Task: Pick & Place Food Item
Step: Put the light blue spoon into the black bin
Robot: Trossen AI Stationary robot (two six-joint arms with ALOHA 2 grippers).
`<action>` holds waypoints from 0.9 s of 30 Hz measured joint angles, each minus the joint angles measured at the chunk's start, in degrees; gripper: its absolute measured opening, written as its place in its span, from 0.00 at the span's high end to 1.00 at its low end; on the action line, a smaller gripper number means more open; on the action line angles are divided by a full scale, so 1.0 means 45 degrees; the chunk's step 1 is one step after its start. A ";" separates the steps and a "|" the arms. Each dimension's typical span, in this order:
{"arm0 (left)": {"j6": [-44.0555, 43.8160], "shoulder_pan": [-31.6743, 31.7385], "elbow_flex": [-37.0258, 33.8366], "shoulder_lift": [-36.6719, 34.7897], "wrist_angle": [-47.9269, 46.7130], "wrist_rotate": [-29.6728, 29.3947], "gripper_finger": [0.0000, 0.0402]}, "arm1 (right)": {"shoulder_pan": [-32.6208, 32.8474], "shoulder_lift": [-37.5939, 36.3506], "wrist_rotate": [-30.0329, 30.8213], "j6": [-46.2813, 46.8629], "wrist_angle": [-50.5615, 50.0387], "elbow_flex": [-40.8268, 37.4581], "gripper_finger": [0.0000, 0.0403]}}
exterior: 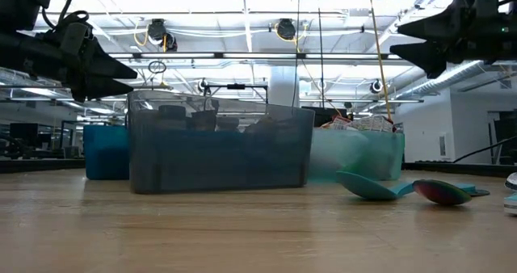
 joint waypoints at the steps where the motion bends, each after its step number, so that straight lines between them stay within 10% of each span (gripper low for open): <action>1: 0.0000 0.0000 0.0000 0.0000 -0.0002 0.0000 0.20 | 0.0000 0.0005 0.0000 0.0000 0.0049 0.0000 0.33; 22: 0.0447 -0.0002 0.0000 0.0039 -0.0010 0.0000 0.23 | 0.0005 0.0072 0.0396 0.2144 0.3737 0.0005 0.34; 27: 0.0476 0.0000 0.0000 0.0039 -0.0010 -0.0005 0.21 | 0.0590 0.1809 -0.1730 0.2207 0.4098 0.0188 0.34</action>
